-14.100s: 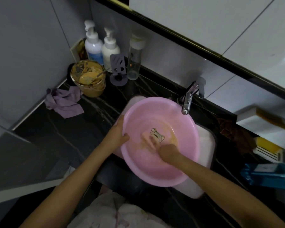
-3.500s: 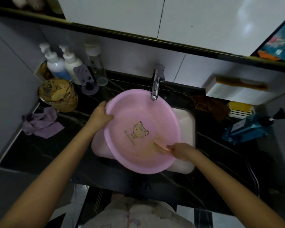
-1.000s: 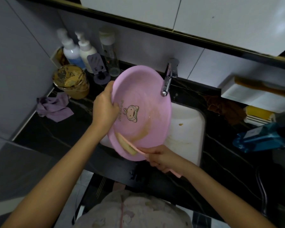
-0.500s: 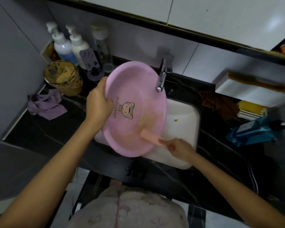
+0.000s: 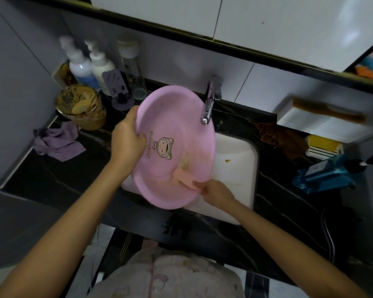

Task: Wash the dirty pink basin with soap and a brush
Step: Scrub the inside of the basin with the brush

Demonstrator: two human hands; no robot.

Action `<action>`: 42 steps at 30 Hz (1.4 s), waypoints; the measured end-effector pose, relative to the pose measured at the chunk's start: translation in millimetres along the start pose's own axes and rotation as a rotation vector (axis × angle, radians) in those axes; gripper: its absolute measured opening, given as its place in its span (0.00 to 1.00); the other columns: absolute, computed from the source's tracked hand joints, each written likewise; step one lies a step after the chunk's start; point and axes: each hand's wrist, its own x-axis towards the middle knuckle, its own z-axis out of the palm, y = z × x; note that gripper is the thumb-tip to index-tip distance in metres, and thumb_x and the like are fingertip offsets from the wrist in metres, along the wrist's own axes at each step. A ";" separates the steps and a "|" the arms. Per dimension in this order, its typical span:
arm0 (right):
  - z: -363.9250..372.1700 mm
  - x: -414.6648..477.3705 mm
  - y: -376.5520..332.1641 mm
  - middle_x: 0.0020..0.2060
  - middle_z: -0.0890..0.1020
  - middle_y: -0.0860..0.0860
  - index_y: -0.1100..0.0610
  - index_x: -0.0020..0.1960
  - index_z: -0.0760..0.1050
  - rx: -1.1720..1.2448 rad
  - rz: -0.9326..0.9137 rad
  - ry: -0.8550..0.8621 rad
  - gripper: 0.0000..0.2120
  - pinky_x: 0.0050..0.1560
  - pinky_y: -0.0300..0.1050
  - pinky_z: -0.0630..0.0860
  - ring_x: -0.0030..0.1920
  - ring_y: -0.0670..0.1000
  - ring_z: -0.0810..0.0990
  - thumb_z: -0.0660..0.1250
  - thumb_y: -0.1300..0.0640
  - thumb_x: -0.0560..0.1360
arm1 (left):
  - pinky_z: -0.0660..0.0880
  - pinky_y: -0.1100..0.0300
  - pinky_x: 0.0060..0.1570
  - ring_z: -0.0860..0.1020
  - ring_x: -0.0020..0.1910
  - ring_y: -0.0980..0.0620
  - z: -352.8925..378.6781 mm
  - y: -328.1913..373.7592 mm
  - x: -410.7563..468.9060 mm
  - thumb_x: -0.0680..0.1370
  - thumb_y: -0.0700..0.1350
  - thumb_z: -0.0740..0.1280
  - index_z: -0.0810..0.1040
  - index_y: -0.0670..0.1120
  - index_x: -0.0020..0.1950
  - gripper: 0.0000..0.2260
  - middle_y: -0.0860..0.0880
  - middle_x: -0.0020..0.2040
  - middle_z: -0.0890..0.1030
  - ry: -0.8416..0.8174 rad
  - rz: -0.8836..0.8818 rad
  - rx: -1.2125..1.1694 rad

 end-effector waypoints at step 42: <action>-128.1 68.4 12.8 0.51 0.79 0.54 0.40 0.74 0.57 -0.757 -0.136 0.312 0.28 0.37 0.44 0.70 0.45 0.54 0.80 0.56 0.60 0.79 | 0.72 0.57 0.42 0.75 0.45 0.50 -6.3 3.4 4.3 0.70 0.28 0.64 0.68 0.45 0.70 0.29 0.42 0.52 0.79 -0.039 -0.066 0.061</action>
